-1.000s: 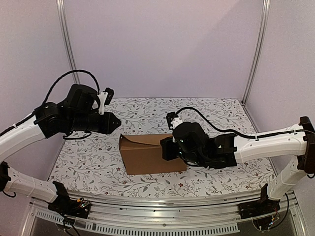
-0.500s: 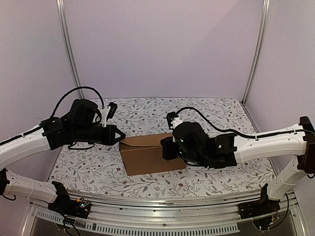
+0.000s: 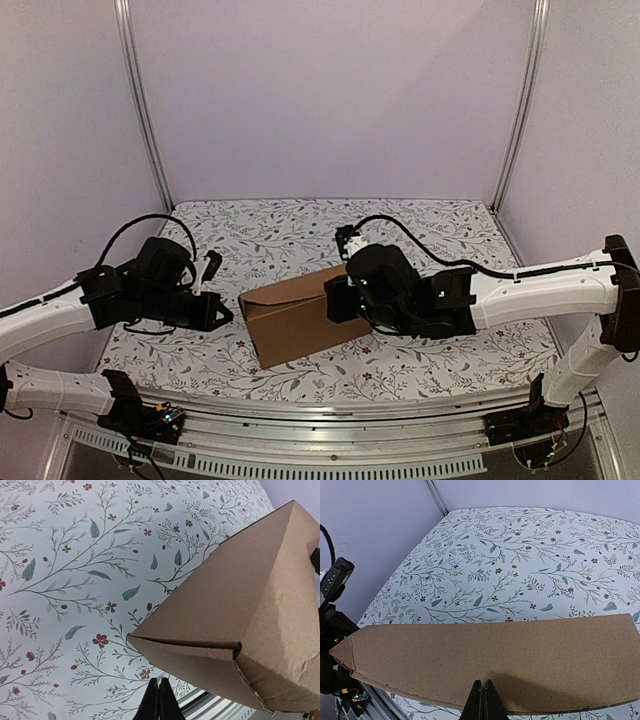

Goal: Fold the paper box

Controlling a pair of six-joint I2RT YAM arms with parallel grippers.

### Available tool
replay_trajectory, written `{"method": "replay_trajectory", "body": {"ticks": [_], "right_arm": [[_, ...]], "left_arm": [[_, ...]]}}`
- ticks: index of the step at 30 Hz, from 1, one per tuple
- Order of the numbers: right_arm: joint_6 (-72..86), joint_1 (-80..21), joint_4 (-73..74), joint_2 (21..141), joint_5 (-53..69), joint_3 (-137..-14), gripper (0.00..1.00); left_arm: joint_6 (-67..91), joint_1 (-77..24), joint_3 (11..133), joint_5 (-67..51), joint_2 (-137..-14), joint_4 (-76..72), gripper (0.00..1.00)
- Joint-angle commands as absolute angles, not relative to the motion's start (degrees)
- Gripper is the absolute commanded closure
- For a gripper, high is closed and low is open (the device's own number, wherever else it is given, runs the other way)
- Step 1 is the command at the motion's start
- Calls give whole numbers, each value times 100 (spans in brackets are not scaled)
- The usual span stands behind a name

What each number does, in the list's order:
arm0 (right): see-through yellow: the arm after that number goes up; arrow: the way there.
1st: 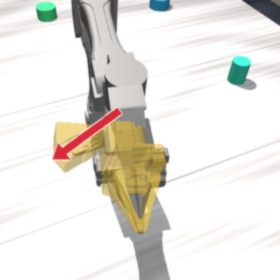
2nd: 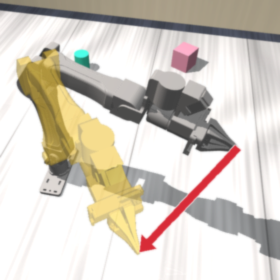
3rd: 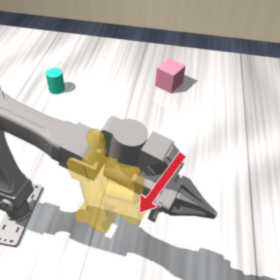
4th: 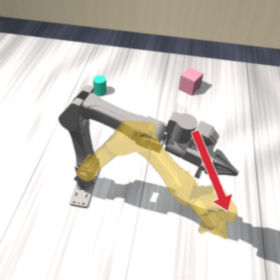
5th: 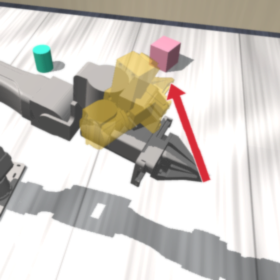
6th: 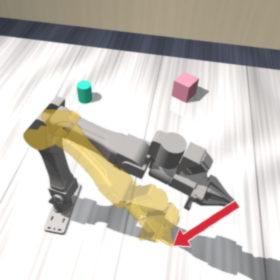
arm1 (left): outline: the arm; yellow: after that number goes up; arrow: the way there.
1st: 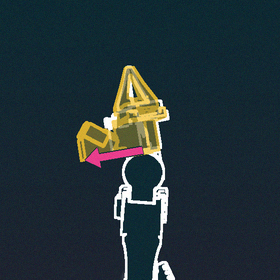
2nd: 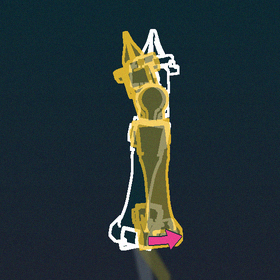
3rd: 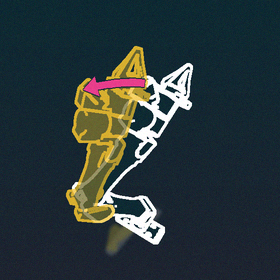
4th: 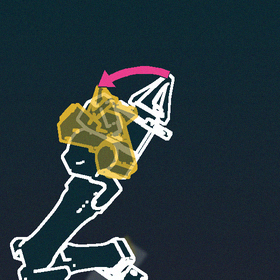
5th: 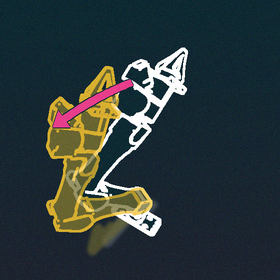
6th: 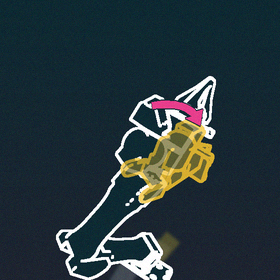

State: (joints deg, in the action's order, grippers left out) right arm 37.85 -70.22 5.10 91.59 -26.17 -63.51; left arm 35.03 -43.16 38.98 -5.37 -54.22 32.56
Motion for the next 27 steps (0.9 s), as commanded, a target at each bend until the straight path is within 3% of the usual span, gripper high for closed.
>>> {"method": "replay_trajectory", "body": {"ticks": [1,7,13,18,23,27], "right_arm": [[3685,-6984,2048,9567,-2381,-6105,100],[3648,-6983,2049,9578,-2373,-6158,100],[3646,-6979,2052,9615,-2334,-6156,100],[3656,-6985,2042,9615,-2321,-6131,100],[3676,-6985,2000,9637,-2273,-6090,100],[3691,-6986,1990,9659,-2251,-6086,100]], "left_arm": [[3381,-4232,4456,-210,-5385,3553,100],[3042,-4229,5395,393,-5457,3884,97],[3047,-4236,5609,-952,-5815,3170,99],[3700,-4249,4354,-1873,-5774,2103,100],[4225,-4245,2508,-2078,-5247,1012,100],[4316,-4243,2149,-2033,-4886,917,100]]}}
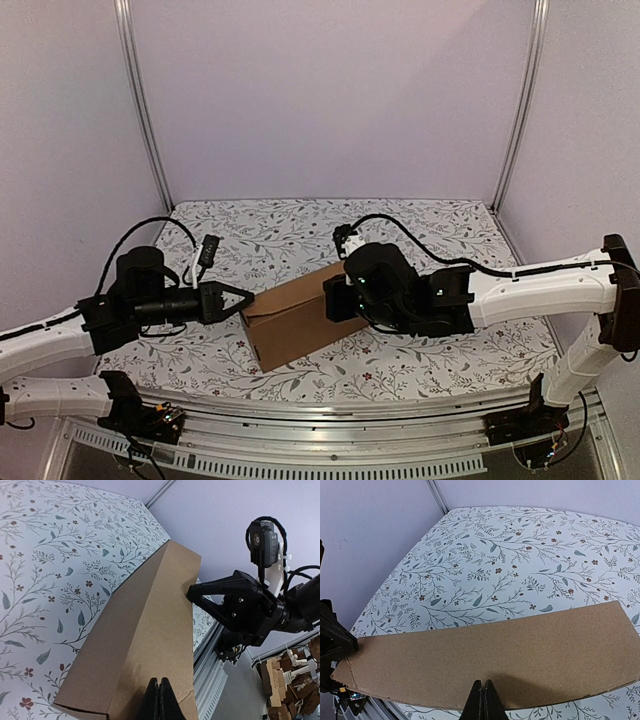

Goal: Fold the paper box

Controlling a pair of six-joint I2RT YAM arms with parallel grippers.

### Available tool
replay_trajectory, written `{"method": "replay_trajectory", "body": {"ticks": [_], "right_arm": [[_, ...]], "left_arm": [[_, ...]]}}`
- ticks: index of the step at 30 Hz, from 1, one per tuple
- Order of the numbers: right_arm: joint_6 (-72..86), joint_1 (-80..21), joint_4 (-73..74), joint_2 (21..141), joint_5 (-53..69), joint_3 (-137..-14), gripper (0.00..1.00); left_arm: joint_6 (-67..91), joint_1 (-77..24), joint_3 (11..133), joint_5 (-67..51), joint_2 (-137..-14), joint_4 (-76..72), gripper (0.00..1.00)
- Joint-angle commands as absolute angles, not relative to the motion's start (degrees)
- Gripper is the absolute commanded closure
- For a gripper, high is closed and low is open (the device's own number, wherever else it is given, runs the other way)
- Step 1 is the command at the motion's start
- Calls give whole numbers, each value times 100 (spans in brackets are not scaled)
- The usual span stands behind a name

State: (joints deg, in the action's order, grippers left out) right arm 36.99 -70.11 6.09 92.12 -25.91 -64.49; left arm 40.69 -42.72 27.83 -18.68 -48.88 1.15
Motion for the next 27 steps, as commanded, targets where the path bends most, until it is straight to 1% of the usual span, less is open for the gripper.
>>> {"method": "replay_trajectory", "body": {"ticks": [1,5,12,16,19,21,23,25,27], "right_arm": [[3691,-6984,1984,9666,-2241,-6097,100],[3665,-6979,1991,9706,-2215,-6158,100],[3644,-6979,1980,9738,-2230,-6213,100],[3631,-6981,1982,9738,-2249,-6214,100],[3639,-6983,1973,9743,-2250,-6214,100],[3637,-6979,1969,9747,-2242,-6210,100],[3634,-6982,1952,9776,-2217,-6210,100],[3638,-6979,1947,9805,-2206,-6194,100],[3653,-6975,1942,9825,-2192,-6180,100]], "left_arm": [[4268,-4237,2235,-1997,-4824,1022,100],[3961,-4236,2842,-1945,-4793,1454,100],[3659,-4236,4144,-2245,-5237,1720,100],[3676,-4253,4499,-2456,-5314,1845,100],[3814,-4290,4275,-2338,-5124,1844,100],[4070,-4325,3833,-2289,-5005,1628,100],[4507,-4390,3046,-2404,-5034,963,100],[4935,-4483,2172,-2536,-5265,-56,100],[5066,-4520,1788,-2589,-5571,-463,100]]}}
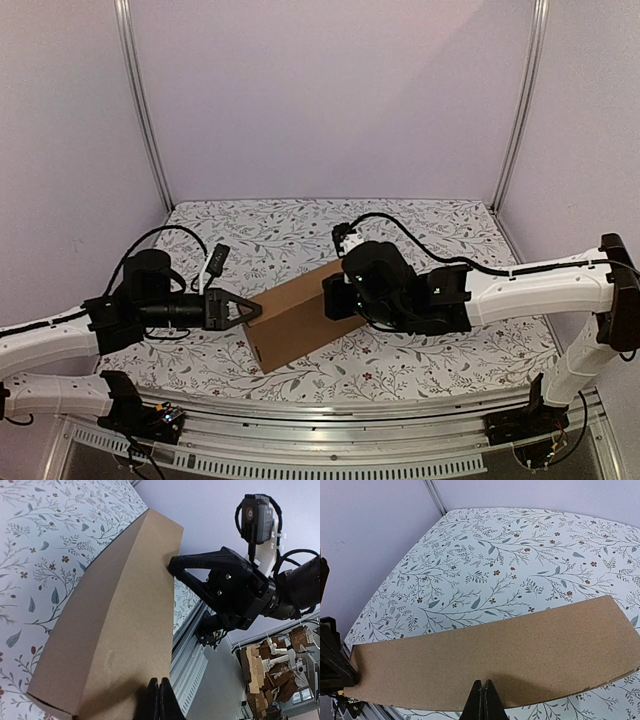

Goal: Fold the paper box

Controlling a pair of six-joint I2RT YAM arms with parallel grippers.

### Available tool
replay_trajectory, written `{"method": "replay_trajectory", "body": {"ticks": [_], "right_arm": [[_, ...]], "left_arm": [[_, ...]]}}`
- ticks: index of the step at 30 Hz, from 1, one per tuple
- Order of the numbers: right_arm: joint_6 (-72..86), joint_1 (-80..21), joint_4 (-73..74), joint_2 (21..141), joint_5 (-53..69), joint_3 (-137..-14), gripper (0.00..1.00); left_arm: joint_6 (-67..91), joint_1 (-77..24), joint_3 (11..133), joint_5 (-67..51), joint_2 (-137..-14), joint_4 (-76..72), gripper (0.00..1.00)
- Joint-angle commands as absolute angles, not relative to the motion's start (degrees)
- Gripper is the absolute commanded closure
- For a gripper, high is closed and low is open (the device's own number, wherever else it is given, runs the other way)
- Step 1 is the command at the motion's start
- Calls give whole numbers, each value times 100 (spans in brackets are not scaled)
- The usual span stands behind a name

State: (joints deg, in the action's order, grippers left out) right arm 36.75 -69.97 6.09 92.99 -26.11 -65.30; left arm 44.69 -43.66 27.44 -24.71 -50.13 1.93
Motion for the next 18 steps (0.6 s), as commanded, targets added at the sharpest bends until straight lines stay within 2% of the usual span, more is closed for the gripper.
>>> {"method": "replay_trajectory", "body": {"ticks": [1,10,18], "right_arm": [[3662,-6974,1938,9840,-2178,-6177,100],[3649,-6969,1930,9836,-2209,-6276,100],[3252,-6780,2049,9436,-2189,-6601,100]], "left_arm": [[5049,-4533,1736,-2592,-5690,-456,100],[4069,-4527,2950,-2088,-5427,1400,100],[3843,-4526,3300,-1796,-5503,1966,100]]}}
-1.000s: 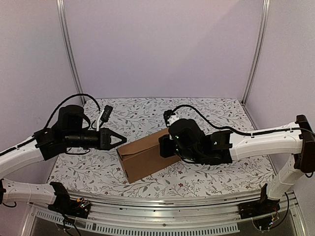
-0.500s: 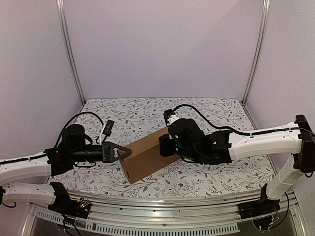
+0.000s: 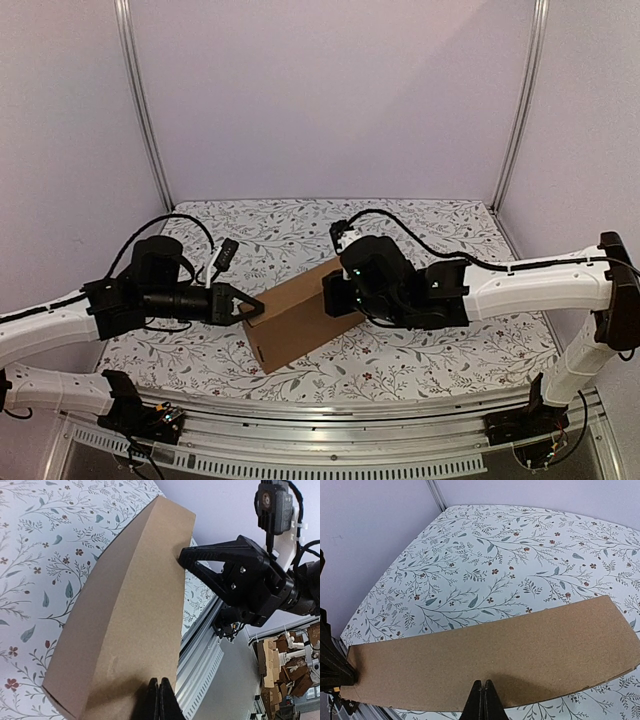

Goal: Fold the paper box

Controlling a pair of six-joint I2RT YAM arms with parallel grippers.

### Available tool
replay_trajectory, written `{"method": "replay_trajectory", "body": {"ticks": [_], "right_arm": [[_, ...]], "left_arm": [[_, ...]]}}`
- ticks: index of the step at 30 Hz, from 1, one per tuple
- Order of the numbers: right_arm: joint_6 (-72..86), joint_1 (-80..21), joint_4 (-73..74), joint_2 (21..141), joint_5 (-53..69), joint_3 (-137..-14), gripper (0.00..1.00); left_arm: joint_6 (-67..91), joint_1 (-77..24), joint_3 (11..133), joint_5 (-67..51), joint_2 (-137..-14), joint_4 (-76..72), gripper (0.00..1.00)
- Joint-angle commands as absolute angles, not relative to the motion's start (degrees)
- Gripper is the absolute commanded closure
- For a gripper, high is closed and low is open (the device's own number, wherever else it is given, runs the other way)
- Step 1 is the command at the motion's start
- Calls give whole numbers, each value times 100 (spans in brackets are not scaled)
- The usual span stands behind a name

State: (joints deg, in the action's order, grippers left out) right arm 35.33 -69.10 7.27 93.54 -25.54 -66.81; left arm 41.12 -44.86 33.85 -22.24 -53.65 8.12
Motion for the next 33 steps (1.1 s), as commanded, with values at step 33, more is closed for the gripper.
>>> {"method": "replay_trajectory", "body": {"ticks": [33], "right_arm": [[2394,-5351,1152,8927,-1453,-6373,100]], "left_arm": [[3758,-4526,3338,-1943,-5930,1855,100]]}}
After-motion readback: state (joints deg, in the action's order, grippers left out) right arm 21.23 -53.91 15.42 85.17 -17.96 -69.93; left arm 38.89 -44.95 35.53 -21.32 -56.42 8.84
